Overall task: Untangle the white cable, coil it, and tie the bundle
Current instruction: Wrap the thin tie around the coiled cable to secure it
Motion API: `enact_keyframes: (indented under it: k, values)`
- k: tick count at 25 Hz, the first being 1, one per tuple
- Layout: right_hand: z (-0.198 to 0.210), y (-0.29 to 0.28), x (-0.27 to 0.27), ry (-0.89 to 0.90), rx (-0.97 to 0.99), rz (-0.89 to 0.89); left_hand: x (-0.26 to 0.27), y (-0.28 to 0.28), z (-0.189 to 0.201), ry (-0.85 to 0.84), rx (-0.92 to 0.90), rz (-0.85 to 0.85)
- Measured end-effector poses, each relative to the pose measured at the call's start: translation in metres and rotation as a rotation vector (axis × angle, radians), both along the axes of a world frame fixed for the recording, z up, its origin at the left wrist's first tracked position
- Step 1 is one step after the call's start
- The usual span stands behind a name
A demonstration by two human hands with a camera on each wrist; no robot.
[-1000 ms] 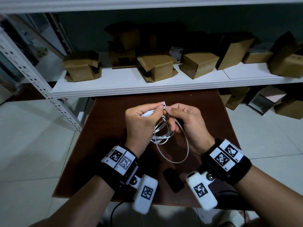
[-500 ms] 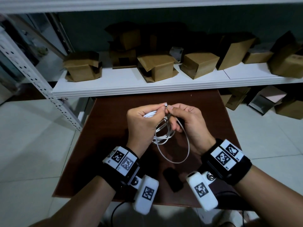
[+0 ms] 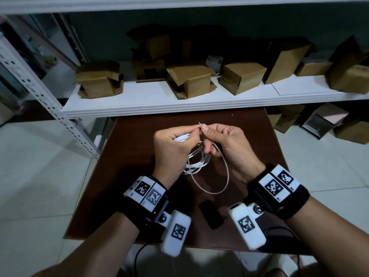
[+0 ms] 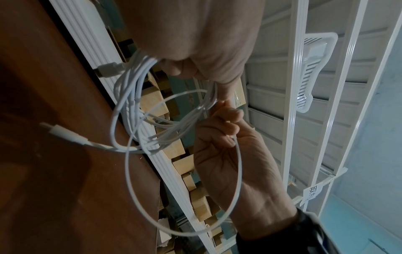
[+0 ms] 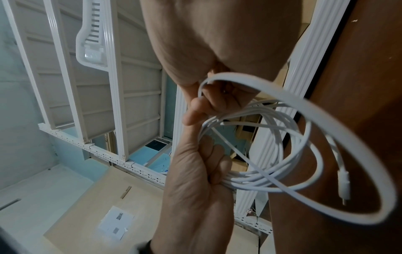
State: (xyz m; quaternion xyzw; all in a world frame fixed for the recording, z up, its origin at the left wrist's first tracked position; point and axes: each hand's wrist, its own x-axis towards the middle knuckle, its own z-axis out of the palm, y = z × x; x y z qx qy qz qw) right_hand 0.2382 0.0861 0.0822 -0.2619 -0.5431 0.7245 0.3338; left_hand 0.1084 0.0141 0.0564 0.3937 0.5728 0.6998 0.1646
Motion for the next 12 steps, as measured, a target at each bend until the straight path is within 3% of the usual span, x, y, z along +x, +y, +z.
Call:
enact_keyframes:
  k: [8, 12]
  values:
    - [-0.004, 0.0045, -0.0011, -0.005, 0.004, -0.052, -0.001, 0.0027, -0.0026, -0.026, -0.007, -0.015]
    - [-0.0041, 0.0034, -0.0003, -0.017, 0.004, -0.018, -0.0043, 0.0029, -0.001, -0.004, -0.001, 0.059]
